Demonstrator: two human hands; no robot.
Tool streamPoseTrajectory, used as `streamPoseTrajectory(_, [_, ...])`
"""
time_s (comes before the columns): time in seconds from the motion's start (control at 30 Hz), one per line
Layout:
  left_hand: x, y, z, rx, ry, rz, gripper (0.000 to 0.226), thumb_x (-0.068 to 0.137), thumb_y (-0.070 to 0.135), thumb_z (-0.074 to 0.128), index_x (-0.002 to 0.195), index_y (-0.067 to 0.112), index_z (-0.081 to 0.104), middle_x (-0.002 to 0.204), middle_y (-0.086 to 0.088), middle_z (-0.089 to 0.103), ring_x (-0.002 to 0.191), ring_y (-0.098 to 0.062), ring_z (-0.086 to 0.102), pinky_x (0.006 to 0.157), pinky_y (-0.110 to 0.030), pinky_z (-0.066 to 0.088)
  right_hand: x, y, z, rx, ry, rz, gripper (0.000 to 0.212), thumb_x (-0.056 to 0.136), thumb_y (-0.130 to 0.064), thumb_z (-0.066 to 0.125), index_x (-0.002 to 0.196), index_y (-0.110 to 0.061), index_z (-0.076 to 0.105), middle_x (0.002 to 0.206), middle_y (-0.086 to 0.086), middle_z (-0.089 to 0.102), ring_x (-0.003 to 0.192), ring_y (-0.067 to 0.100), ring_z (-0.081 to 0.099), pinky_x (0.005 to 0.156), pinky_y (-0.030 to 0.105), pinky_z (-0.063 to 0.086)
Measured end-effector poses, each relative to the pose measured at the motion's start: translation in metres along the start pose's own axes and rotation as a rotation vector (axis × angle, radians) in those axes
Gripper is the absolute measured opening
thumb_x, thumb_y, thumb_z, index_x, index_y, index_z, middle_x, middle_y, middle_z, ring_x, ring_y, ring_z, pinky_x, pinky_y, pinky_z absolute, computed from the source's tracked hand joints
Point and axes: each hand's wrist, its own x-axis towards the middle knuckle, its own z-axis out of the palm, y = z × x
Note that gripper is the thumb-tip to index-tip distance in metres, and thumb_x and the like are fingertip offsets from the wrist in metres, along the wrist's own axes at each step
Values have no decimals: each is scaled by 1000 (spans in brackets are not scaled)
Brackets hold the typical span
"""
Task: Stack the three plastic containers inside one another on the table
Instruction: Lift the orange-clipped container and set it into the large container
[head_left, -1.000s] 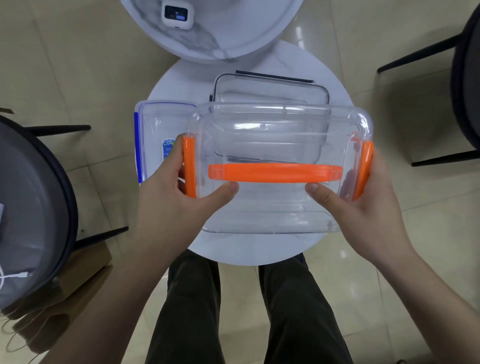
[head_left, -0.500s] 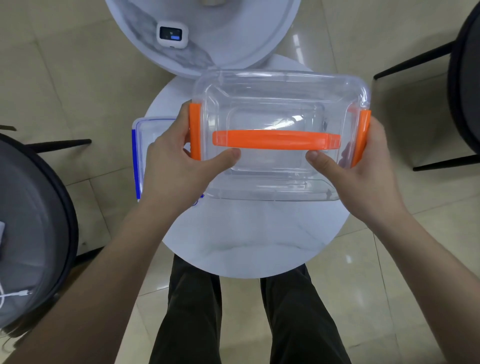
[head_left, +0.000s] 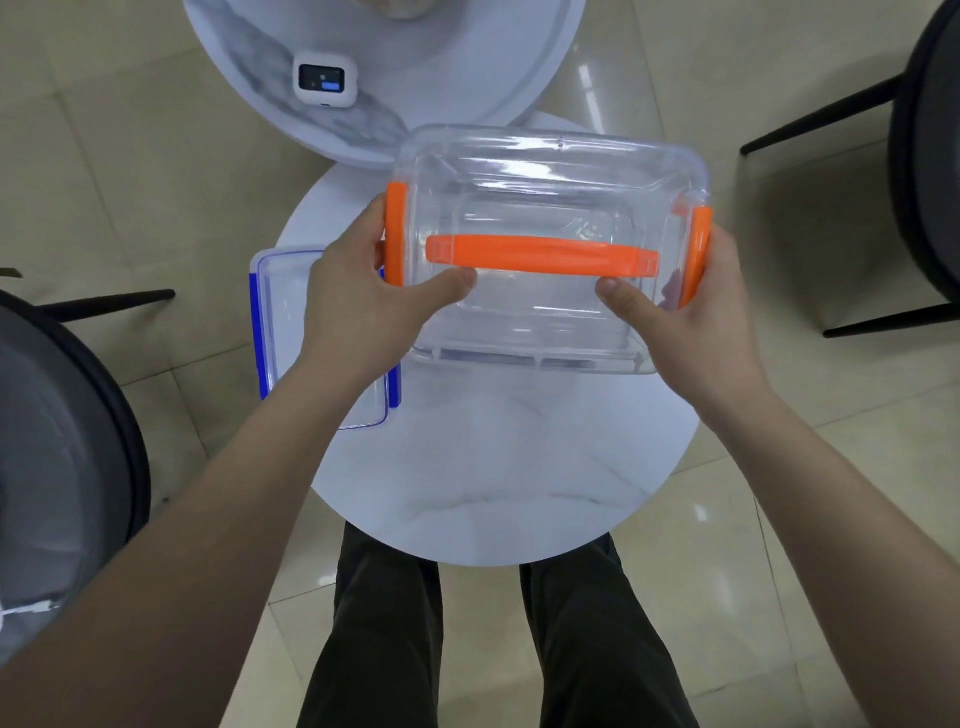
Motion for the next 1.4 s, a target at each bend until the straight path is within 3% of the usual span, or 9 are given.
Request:
streamPoseTrajectory(0.17, [11, 1, 5, -38, 17, 3, 52, 71, 52, 78, 118, 36, 62, 70, 33, 58, 68, 5, 56, 65, -9, 43, 11, -3, 4, 1, -17, 24, 82, 81, -41, 78, 148, -20, 36, 141, -9, 53, 126, 9, 54, 107, 37, 45])
streamPoseTrajectory(0.3, [9, 2, 8, -80, 9, 10, 64, 76, 49, 76, 134, 36, 54, 110, 19, 69, 103, -2, 63, 90, -24, 53, 13, -5, 4, -10, -51, 41, 83, 84, -38, 76, 149, -17, 30, 137, -13, 46, 126, 7, 50, 106, 34, 44])
streamPoseTrajectory(0.5, [10, 1, 13, -137, -11, 1, 73, 82, 40, 75, 146, 31, 40, 135, 15, 58, 122, -2, 54, 92, -13, 44, 14, -9, 2, -20, -81, 57, 79, 87, -36, 74, 148, -15, 29, 131, -15, 44, 124, 7, 49, 105, 32, 43])
streamPoseTrajectory(0.6, [13, -3, 10, -117, -9, 1, 75, 83, 42, 73, 147, 33, 37, 134, 21, 53, 121, -1, 52, 87, -7, 39, 17, -15, 3, -20, -103, 50, 79, 87, -34, 74, 149, -15, 29, 140, -9, 45, 128, 10, 49, 109, 37, 42])
streamPoseTrajectory(0.73, [15, -6, 7, -89, -18, -4, 76, 84, 44, 71, 148, 33, 32, 120, 41, 46, 111, 18, 49, 86, -2, 40, 23, -19, 5, -1, -155, 34, 79, 88, -31, 74, 150, -13, 29, 148, 3, 49, 135, 19, 50, 112, 46, 42])
streamPoseTrajectory(0.87, [14, -4, 6, -83, -53, -2, 77, 86, 39, 70, 150, 30, 28, 129, 25, 46, 119, -4, 51, 102, -38, 49, 21, -17, 3, -8, -164, 43, 78, 89, -31, 72, 150, -14, 26, 147, 1, 46, 135, 17, 49, 112, 46, 42])
streamPoseTrajectory(1.07, [12, -8, 11, -97, -51, -17, 75, 88, 35, 70, 150, 28, 27, 120, 36, 42, 105, 26, 44, 90, -15, 45, 25, -15, 1, -6, -198, 55, 75, 89, -30, 73, 148, -12, 30, 148, 5, 48, 135, 20, 50, 112, 47, 42])
streamPoseTrajectory(1.27, [11, -5, 12, -113, -41, -18, 78, 88, 31, 71, 152, 24, 27, 126, 28, 44, 113, 8, 49, 101, -32, 49, 19, -15, 4, 10, -150, 81, 75, 89, -29, 73, 146, -13, 28, 144, 0, 48, 132, 17, 51, 111, 48, 43])
streamPoseTrajectory(1.4, [8, -4, 12, -80, -13, -26, 68, 87, 31, 72, 143, 31, 33, 114, 40, 45, 103, 26, 47, 89, -10, 44, 16, -20, 5, -27, -127, 75, 75, 89, -29, 72, 146, -13, 26, 138, -6, 47, 128, 16, 52, 109, 47, 44])
